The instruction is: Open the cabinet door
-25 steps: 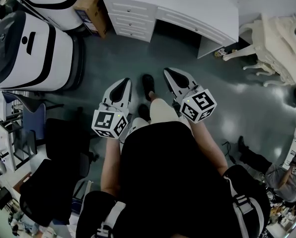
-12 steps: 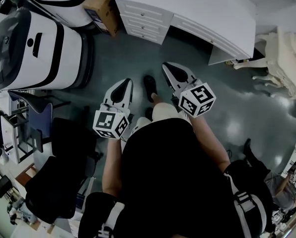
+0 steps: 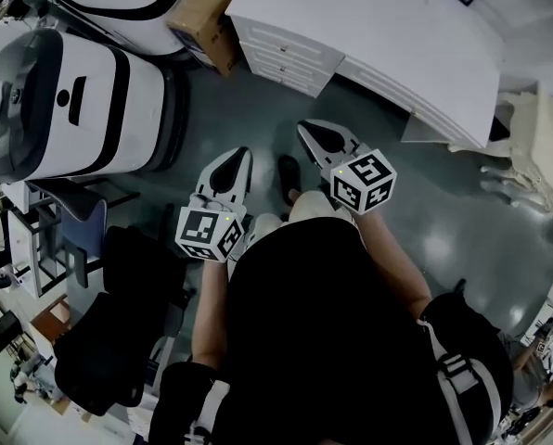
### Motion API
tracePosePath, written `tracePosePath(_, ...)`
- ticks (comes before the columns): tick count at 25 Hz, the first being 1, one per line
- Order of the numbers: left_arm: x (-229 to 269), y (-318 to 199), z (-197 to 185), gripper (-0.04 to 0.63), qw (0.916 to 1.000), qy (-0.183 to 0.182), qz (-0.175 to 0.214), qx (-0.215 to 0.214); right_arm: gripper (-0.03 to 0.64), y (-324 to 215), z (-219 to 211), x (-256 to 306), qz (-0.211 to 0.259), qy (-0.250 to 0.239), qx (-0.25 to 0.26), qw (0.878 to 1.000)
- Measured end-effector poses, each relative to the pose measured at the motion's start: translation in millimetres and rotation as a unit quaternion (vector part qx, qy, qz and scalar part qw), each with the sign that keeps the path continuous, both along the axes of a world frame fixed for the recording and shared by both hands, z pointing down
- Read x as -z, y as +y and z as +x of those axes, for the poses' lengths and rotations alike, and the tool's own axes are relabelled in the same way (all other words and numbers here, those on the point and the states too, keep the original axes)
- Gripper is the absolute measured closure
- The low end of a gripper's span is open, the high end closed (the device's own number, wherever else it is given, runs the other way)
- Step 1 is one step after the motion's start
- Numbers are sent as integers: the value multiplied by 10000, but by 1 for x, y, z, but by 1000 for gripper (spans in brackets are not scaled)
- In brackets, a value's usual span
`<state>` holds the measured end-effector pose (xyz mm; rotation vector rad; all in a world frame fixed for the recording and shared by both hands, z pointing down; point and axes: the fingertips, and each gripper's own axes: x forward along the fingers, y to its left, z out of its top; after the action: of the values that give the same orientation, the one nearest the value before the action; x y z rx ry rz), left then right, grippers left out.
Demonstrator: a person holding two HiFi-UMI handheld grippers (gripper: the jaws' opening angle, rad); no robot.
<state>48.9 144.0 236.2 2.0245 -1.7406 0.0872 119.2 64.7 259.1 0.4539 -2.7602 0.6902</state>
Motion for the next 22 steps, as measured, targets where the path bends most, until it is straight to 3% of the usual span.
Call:
tracePosePath(7, -12, -40, -23, 568, 9997, 20, -95, 212, 600, -36, -38, -18, -136, 27, 288, 9995)
tracePosePath(14, -25, -59, -30, 568, 9990, 108, -246, 351, 600, -57, -46, -45, -276, 216, 241, 9991)
tracePosePath(22, -43, -76, -49, 568, 9986, 271, -457, 81, 600, -70, -61, -80, -587, 503, -57, 9970)
